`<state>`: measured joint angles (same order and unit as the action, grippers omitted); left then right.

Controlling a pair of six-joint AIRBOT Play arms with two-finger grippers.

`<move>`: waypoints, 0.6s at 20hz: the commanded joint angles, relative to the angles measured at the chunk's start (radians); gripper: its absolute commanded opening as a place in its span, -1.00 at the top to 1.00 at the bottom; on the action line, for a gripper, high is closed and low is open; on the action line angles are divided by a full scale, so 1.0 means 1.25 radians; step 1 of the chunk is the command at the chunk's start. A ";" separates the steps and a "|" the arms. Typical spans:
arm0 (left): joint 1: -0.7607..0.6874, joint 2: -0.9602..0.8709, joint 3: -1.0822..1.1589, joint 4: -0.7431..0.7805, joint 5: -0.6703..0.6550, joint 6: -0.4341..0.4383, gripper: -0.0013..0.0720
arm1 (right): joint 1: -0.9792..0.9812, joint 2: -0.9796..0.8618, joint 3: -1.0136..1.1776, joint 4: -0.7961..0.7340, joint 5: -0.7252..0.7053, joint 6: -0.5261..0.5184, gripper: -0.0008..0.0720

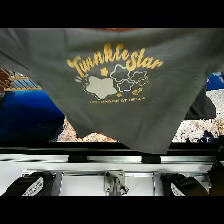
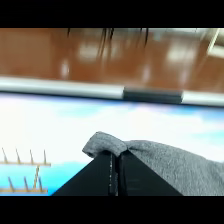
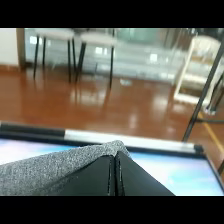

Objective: Fold the shirts.

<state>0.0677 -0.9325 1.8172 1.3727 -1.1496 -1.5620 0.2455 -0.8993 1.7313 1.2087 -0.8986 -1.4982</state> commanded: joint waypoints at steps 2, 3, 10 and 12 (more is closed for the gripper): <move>0.000 -0.004 -0.256 0.020 -0.026 0.002 0.88 | 0.001 -0.196 0.000 0.032 0.229 0.026 0.81; 0.000 -0.004 -0.321 0.011 -0.015 0.001 0.88 | 0.001 -0.247 0.000 0.031 0.327 0.081 0.81; 0.000 -0.004 -0.660 -0.103 0.117 -0.016 0.88 | 0.001 -0.582 0.000 0.138 0.355 0.432 0.81; -0.001 -0.004 -0.733 -0.152 0.157 -0.016 0.88 | 0.001 -0.637 0.000 0.258 0.221 0.412 0.81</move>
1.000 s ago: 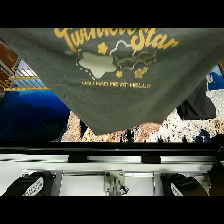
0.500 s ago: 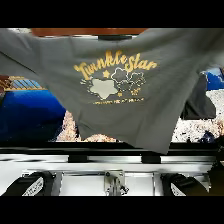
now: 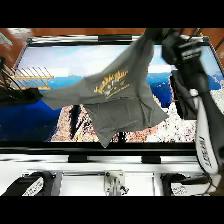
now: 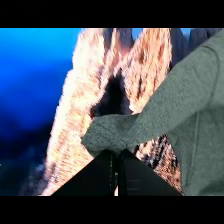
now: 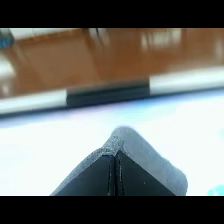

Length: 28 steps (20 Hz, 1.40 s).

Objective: Fold the shirts.

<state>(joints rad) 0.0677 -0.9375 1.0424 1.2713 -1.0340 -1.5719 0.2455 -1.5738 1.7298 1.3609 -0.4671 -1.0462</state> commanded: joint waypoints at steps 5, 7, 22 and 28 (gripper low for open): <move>0.000 0.003 -0.150 -0.090 0.089 0.004 0.88 | -0.014 -0.072 0.003 0.281 -0.407 -0.224 -0.43; 0.000 0.005 -0.132 -0.090 0.088 0.032 0.88 | -0.032 0.000 0.003 0.290 -0.568 -0.297 -0.43; 0.000 0.005 -0.089 -0.090 0.081 0.100 0.88 | 0.239 0.294 -0.810 0.714 -0.478 -0.192 -0.62; 0.000 0.005 -0.089 -0.090 0.081 0.100 0.88 | 0.327 0.205 -0.810 0.821 -0.308 -0.201 -0.62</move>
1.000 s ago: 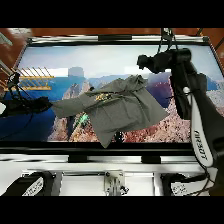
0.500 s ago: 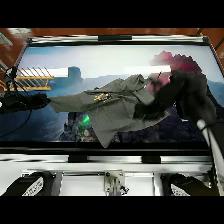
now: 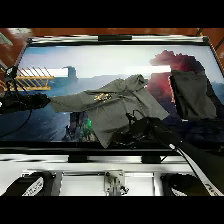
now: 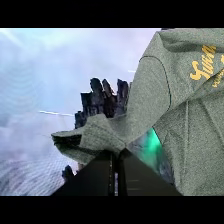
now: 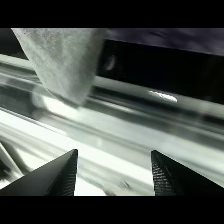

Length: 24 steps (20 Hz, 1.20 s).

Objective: Fold the shirts.

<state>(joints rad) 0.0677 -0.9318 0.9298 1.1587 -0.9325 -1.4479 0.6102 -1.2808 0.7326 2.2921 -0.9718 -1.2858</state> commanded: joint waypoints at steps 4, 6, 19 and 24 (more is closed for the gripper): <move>0.000 0.001 0.001 0.000 0.001 0.001 0.88 | 0.039 -0.032 -0.013 0.116 0.162 -0.014 -0.62; 0.000 0.001 0.001 0.000 0.001 0.000 0.88 | 0.045 -0.032 -0.013 0.126 0.197 -0.014 -0.62; 0.000 0.001 0.001 0.000 0.002 0.000 0.88 | 0.076 -0.108 0.008 0.150 0.346 0.048 -0.45; 0.000 0.001 0.002 0.000 0.002 0.001 0.88 | 0.071 -0.114 0.018 0.143 0.322 0.031 0.82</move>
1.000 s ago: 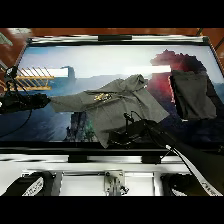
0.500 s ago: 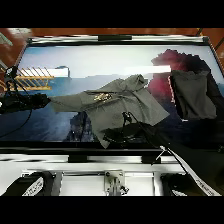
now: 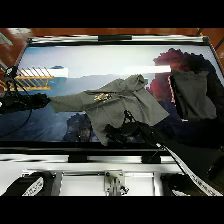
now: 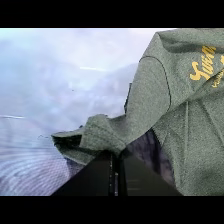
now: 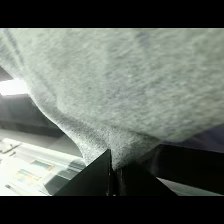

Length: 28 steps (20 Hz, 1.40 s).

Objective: Fold the shirts.

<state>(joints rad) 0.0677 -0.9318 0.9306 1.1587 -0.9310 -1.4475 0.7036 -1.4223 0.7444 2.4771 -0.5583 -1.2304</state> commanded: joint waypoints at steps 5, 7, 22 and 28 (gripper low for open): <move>0.000 0.017 0.139 0.000 0.006 0.012 0.88 | -0.104 0.169 0.158 -0.264 -0.237 -0.183 0.82; 0.000 0.038 0.293 0.000 0.007 0.056 0.88 | -0.178 0.289 0.280 -0.418 -0.322 -0.192 0.82; 0.000 0.113 0.926 0.097 0.067 0.033 0.88 | -0.302 0.569 0.841 -0.549 -0.298 -0.186 0.82; 0.000 0.075 0.797 0.171 0.066 0.033 0.88 | -0.302 0.446 0.840 -0.738 -0.639 -0.069 0.81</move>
<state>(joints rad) 0.0677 -0.8135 1.9915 1.3224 -0.8482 -1.4063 0.3267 -0.7929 1.7905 1.6745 -1.1233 -1.3697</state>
